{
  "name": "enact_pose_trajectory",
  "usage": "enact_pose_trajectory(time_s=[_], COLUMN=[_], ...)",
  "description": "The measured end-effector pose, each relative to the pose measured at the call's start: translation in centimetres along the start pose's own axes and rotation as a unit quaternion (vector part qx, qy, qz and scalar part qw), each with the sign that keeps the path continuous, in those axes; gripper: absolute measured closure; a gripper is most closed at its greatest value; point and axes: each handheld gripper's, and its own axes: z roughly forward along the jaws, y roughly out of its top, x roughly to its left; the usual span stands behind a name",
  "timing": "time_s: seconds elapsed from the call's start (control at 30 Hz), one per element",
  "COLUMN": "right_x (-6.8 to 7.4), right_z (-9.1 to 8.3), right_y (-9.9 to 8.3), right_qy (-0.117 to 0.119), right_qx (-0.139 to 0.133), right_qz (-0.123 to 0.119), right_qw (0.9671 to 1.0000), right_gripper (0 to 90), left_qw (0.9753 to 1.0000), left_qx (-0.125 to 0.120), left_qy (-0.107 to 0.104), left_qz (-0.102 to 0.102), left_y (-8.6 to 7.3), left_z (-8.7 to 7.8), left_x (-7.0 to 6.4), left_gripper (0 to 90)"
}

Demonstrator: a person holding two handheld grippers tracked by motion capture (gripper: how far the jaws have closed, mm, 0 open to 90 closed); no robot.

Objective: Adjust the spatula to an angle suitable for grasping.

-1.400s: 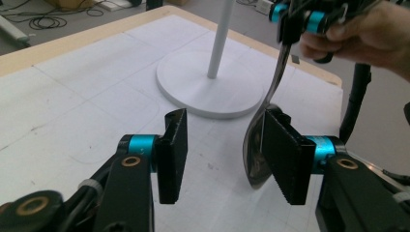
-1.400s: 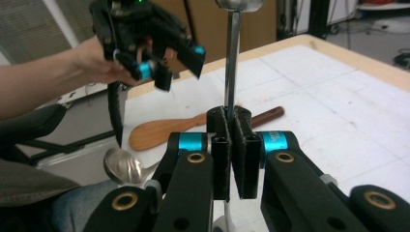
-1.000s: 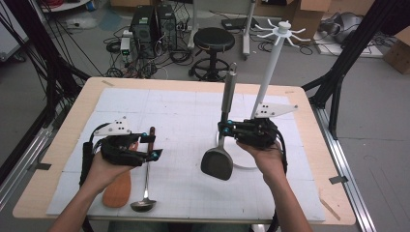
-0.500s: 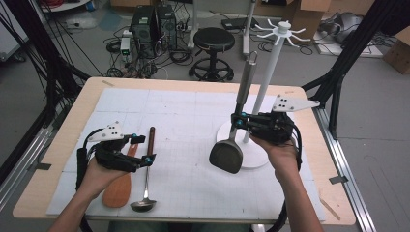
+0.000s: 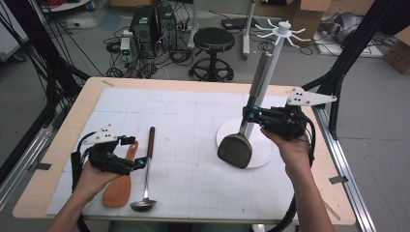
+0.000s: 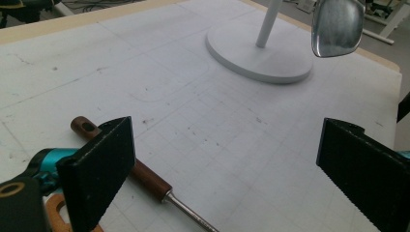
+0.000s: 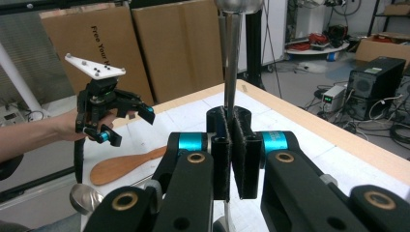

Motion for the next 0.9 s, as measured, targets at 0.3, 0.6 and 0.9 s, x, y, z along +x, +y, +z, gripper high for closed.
enact_pose_trajectory(time_s=[0.3, 0.6, 0.9], right_x=[-0.8, -1.8, -2.5], right_z=[-0.3, -0.2, 0.0], right_y=[-0.3, -0.7, -0.9], right_qy=[-0.01, -0.024, -0.038], right_qx=[-0.001, 0.003, 0.008], right_qz=[0.013, 0.026, 0.027], right_qw=[0.9999, 0.9994, 0.9989], right_gripper=[87.6, 87.5, 87.3], left_qw=[1.0, 1.0, 1.0], left_qx=[-0.003, -0.006, -0.006], left_qy=[0.002, 0.0, 0.0], left_qz=[-0.004, -0.006, -0.005], left_y=[-0.1, -0.1, -0.1], left_z=[-0.2, -0.2, -0.2], left_x=[0.1, 0.1, 0.2], left_gripper=[7.3, 7.3, 7.3])
